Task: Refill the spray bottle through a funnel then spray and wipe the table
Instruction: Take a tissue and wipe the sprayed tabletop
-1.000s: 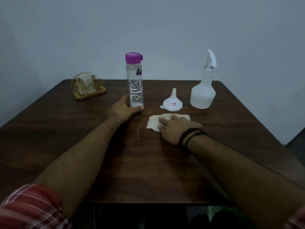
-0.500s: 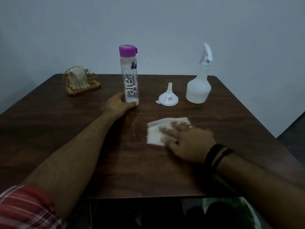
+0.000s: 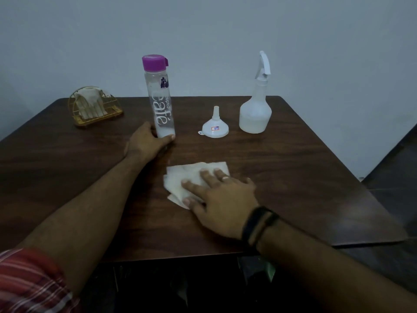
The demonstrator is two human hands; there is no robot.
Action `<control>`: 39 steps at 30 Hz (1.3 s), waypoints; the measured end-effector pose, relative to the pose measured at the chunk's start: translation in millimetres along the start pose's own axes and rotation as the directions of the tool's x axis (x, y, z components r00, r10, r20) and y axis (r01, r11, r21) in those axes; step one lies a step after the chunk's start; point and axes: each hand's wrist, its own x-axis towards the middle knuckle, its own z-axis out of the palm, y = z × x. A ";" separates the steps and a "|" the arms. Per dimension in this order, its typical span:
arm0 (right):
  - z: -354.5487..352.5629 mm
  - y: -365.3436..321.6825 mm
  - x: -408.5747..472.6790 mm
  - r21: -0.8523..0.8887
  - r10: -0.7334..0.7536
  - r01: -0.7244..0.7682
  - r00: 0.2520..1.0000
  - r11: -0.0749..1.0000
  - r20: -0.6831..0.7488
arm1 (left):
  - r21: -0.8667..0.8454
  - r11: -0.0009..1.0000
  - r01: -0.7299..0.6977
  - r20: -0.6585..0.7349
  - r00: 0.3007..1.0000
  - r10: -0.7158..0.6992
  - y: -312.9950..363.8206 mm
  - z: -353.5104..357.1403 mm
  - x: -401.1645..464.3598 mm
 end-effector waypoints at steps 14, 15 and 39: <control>-9.6 86.9 47.7 0.043 0.260 -0.268 0.956 0.963 0.133 | 0.029 1.000 0.006 0.008 1.000 -0.006 3.2 -0.3 -4.2; -8.4 65.7 36.1 0.032 0.206 -0.212 0.970 0.977 0.125 | 0.030 1.000 0.008 0.006 1.000 -0.008 3.1 -0.3 -4.3; -9.8 20.5 33.0 -0.018 0.105 -0.103 0.989 0.994 0.107 | 0.127 0.989 0.074 -0.155 0.986 -0.054 4.7 -1.9 -22.7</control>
